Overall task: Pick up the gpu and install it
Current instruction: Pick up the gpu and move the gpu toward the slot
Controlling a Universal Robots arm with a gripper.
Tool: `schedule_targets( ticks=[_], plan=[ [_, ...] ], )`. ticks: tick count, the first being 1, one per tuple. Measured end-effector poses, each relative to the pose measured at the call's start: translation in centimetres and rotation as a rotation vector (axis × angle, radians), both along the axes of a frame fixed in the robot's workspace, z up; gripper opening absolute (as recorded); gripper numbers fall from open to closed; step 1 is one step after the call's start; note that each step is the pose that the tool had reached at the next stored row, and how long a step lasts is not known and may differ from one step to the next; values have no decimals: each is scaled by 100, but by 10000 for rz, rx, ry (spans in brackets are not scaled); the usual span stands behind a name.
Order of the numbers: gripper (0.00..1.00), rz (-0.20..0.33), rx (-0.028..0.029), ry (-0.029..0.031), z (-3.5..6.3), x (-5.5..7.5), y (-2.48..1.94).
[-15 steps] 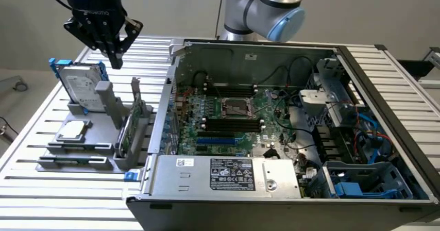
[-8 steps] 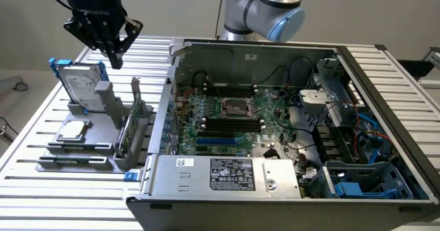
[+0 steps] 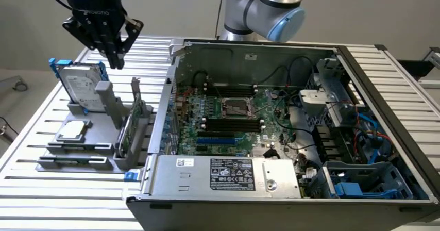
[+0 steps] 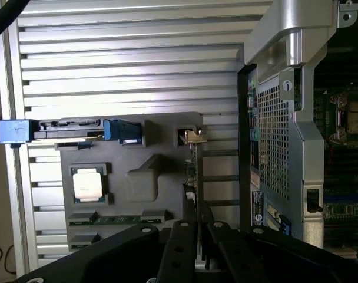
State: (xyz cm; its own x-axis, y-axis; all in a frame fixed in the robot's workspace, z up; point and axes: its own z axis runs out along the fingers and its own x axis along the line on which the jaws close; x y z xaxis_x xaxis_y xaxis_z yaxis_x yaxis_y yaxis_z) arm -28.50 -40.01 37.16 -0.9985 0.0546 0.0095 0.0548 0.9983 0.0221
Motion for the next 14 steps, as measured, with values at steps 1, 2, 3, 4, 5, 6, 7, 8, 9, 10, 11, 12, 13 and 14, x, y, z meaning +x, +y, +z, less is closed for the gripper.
schedule_targets(
  ticks=[1, 2, 3, 4, 5, 6, 7, 8, 9, 10, 11, 12, 13, 14],
  plan=[
    [24, 1, 0, 0, 0, 0, 0],
    [24, 2, 0, 0, 0, 0, 0],
    [30, 3, 0, 0, 0, 0, 0],
    [30, 3, -1, 1, 0, 0, 0],
    [36, 5, 0, 0, 0, 0, 0],
    [36, 5, 0, 0, 0, 0, 0],
    [36, 6, -1, 0, 0, 0, 0],
    [36, 7, 0, 0, 0, 0, 0],
    [36, 8, 0, 0, 0, 0, 0],
    [36, 9, 0, 6, 0, 0, 0],
    [38, 9, -2, 16, 0, -1, 0],
    [38, 8, -2, 16, 0, 0, 0],
    [38, 9, -1, 16, 0, 0, 0],
    [44, 8, -1, 18, 0, 0, 0]
  ],
)
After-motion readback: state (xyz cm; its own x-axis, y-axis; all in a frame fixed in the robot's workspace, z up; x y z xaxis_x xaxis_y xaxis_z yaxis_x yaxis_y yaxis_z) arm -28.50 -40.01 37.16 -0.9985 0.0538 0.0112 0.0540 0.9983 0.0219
